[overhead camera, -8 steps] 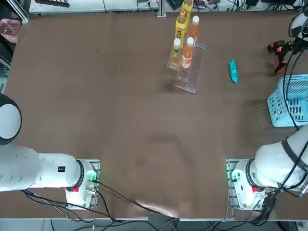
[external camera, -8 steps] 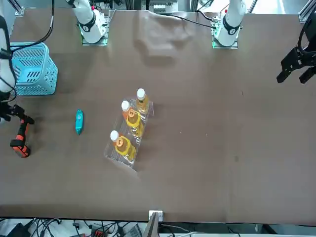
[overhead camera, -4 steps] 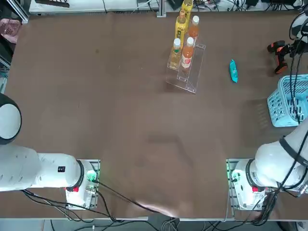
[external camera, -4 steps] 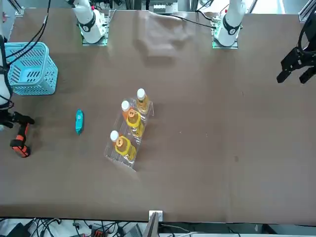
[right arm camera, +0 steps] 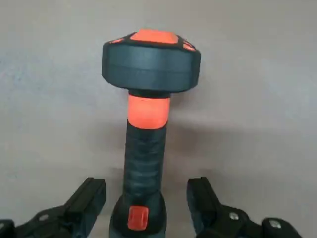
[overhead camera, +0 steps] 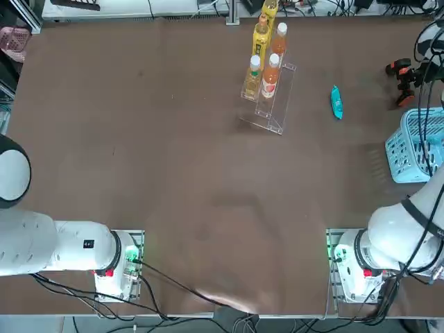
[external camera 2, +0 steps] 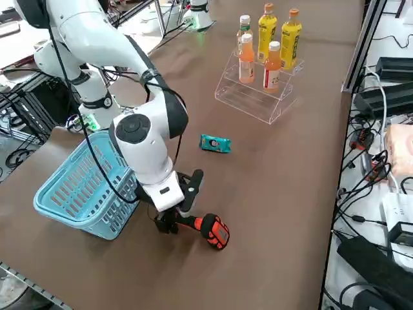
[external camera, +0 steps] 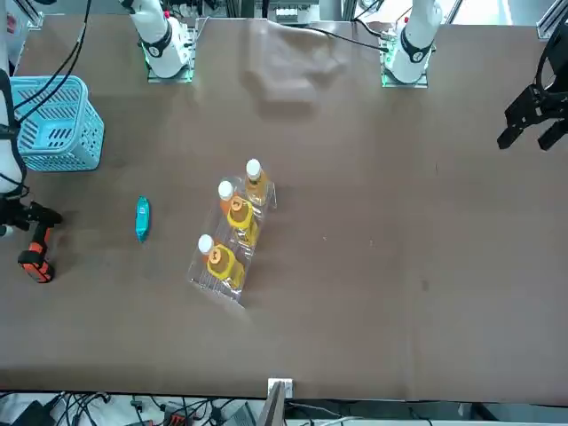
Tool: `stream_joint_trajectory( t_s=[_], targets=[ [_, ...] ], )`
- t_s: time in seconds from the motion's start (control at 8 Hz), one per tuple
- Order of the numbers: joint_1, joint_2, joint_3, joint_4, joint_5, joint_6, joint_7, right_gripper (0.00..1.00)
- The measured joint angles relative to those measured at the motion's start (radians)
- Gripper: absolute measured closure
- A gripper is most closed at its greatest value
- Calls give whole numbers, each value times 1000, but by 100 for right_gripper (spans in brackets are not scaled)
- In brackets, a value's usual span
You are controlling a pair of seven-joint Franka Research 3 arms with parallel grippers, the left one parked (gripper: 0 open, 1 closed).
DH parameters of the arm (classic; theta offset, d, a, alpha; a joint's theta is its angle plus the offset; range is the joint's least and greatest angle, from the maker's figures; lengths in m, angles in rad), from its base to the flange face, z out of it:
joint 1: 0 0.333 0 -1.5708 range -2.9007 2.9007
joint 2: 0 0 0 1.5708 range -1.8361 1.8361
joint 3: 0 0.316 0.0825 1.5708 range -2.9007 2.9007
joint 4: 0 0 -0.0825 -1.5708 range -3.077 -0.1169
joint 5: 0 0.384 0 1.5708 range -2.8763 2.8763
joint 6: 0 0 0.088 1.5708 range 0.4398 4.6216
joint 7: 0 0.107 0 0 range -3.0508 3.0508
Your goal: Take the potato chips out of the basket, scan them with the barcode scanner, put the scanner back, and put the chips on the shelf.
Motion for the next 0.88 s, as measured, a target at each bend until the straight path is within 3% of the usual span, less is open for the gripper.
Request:
stream_joint_trajectory(
  t_s=[0.88],
  targets=[
    [-8, 24, 0, 1, 1, 0, -7, 4]
  ],
)
